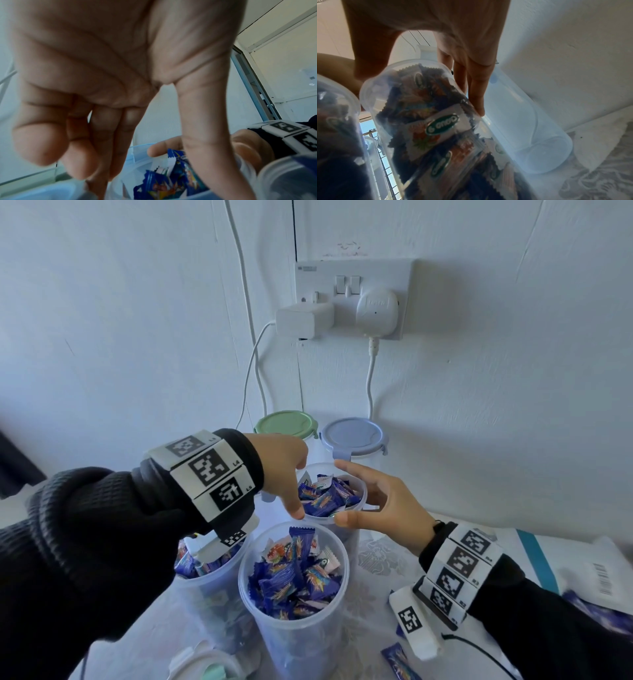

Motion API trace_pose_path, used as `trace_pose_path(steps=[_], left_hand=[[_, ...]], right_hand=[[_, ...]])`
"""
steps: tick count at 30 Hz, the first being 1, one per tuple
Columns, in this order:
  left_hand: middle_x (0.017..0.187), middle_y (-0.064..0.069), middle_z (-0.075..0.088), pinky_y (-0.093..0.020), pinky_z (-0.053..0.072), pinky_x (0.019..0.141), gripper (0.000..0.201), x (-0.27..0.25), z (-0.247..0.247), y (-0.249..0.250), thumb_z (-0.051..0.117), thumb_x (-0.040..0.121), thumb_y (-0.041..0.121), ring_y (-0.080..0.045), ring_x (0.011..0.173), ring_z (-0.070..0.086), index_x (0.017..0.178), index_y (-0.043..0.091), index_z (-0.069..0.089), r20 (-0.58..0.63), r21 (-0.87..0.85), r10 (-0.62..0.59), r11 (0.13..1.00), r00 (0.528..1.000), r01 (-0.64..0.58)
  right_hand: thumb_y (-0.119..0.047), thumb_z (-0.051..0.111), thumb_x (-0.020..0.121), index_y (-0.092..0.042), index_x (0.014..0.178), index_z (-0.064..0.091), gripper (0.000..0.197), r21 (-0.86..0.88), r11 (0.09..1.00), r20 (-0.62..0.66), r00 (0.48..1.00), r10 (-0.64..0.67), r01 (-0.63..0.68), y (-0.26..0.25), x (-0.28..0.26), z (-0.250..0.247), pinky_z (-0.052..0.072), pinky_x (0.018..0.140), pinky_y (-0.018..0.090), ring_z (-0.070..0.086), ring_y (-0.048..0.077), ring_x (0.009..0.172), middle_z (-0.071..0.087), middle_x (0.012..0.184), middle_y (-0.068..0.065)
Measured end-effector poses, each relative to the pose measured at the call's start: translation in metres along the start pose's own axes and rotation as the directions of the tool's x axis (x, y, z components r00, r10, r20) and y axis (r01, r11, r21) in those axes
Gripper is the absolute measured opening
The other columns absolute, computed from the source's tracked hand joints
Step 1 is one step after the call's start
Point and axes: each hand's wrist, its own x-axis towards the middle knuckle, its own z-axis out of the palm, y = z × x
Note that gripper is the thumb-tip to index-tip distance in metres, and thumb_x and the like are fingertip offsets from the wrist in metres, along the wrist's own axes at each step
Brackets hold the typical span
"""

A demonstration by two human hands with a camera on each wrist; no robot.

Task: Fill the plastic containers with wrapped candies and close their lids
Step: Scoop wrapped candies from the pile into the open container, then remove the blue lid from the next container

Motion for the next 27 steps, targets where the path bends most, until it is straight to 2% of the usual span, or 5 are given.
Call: trace_pose_path(steps=[9, 12, 15, 22, 27], left_hand=[[0.138, 0.001, 0.046, -0.027, 0.036, 0.098, 0.072, -0.02, -0.019, -0.012, 0.073, 0.077, 0.036, -0.016, 0.119, 0.048, 0.138, 0.019, 0.04, -0.192, -0.099, 0.05, 0.993, 0.98, -0.07], [0.14, 0.003, 0.042, -0.029, 0.033, 0.101, 0.074, -0.029, -0.02, -0.028, 0.07, 0.076, 0.046, -0.016, 0.121, 0.045, 0.139, 0.025, 0.037, -0.195, -0.1, 0.006, 0.995, 0.981, -0.026], [0.136, 0.003, 0.045, -0.031, 0.036, 0.102, 0.072, -0.029, -0.008, -0.044, 0.061, 0.078, 0.057, -0.017, 0.116, 0.046, 0.138, 0.026, 0.035, -0.08, -0.022, -0.07, 0.997, 0.994, 0.069], [0.149, -0.006, 0.032, -0.032, 0.032, 0.107, 0.113, -0.012, 0.004, -0.056, 0.04, 0.062, 0.08, -0.023, 0.13, 0.038, 0.147, 0.01, 0.011, 0.033, 0.014, -0.201, 0.98, 0.979, 0.2], [0.134, -0.003, 0.045, -0.016, 0.039, 0.058, 0.083, -0.004, 0.003, -0.061, 0.056, 0.077, 0.065, -0.019, 0.104, 0.048, 0.138, 0.015, 0.03, 0.043, 0.026, -0.205, 0.979, 0.978, 0.204]], right_hand=[[-0.042, 0.073, 0.067, -0.031, 0.135, 0.041, 0.076, 0.05, 0.999, 0.052, 0.999, -0.015, 0.012, 0.008, -0.004, 0.002, 0.045, 0.103, 0.036, 0.056, 0.01, 0.118, 0.054, 0.134, -0.003], [-0.068, 0.066, 0.067, -0.046, 0.137, 0.034, 0.08, -0.006, 1.0, 0.014, 1.0, -0.015, 0.015, 0.013, -0.01, 0.007, 0.041, 0.106, 0.04, 0.049, 0.008, 0.126, 0.049, 0.137, -0.019], [-0.083, 0.056, 0.061, -0.055, 0.137, 0.026, 0.086, -0.022, 0.999, -0.008, 1.0, -0.027, 0.027, 0.018, -0.016, 0.011, 0.043, 0.103, 0.027, 0.048, 0.006, 0.126, 0.05, 0.132, -0.028], [-0.062, 0.063, 0.067, -0.058, 0.131, 0.03, 0.073, 0.05, 0.998, 0.011, 0.999, 0.034, -0.035, 0.016, -0.017, 0.011, 0.056, 0.082, 0.03, 0.065, 0.009, 0.103, 0.061, 0.123, -0.007], [-0.056, 0.062, 0.067, -0.065, 0.123, 0.036, 0.062, 0.095, 0.993, 0.045, 0.997, 0.068, -0.072, 0.011, -0.013, 0.007, 0.054, 0.087, 0.039, 0.065, 0.012, 0.102, 0.063, 0.118, -0.005]])
